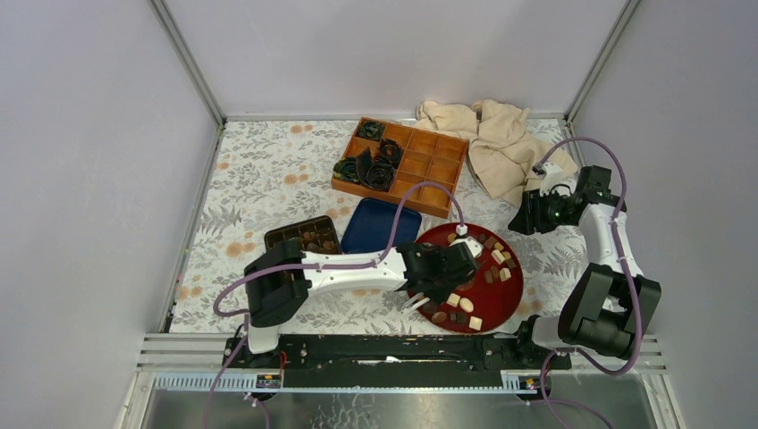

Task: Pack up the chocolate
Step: Pick up the fake chocolate from the plate.

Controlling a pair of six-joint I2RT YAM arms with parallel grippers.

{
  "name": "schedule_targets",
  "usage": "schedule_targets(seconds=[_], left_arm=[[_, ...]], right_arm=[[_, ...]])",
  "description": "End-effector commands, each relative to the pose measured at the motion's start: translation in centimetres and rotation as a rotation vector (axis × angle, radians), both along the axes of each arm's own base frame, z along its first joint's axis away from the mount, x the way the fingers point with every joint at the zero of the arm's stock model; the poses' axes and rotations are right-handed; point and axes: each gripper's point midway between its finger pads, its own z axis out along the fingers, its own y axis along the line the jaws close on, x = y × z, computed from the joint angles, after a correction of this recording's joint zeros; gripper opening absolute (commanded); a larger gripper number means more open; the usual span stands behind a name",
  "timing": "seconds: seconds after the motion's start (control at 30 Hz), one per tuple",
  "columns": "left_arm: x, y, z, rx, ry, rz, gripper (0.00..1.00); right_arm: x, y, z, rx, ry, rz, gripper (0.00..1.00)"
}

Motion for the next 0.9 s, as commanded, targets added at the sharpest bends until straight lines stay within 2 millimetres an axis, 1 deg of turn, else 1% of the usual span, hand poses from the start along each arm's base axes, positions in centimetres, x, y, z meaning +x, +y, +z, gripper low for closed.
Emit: schedule_targets(seconds=[0.0, 0.1, 0.2, 0.3, 0.5, 0.6, 0.73, 0.87], left_arm=[[0.8, -0.7, 1.6, -0.029, -0.026, 0.003, 0.4], [0.5, -0.5, 1.9, -0.036, -0.015, 0.001, 0.29], [0.3, -0.3, 2.6, -0.053, -0.01, 0.005, 0.16], [0.1, 0.2, 3.5, -0.074, -0.013, 0.018, 0.09], [0.3, 0.7, 6.0, -0.162, -0.033, 0.048, 0.03], [0.3, 1.3, 6.5, -0.19, -0.027, 0.061, 0.02], [0.2, 2.5, 6.9, -0.202, -0.022, 0.085, 0.01], [0.2, 4.6, 7.8, -0.221, -0.024, 0.13, 0.0]], right_arm=[[-0.3, 0.5, 1.3, 0.028, -0.042, 0.023, 0.54], [-0.3, 0.5, 1.3, 0.03, -0.042, 0.022, 0.54], [-0.3, 0.5, 1.4, 0.032, -0.042, 0.02, 0.54], [-0.3, 0.5, 1.5, 0.033, -0.046, 0.02, 0.53], [-0.4, 0.5, 1.5, 0.04, -0.045, 0.017, 0.53], [-0.4, 0.4, 1.5, 0.042, -0.044, 0.016, 0.54], [-0.4, 0.4, 1.6, 0.044, -0.045, 0.015, 0.54], [-0.4, 0.5, 1.5, 0.045, -0.043, 0.016, 0.54]])
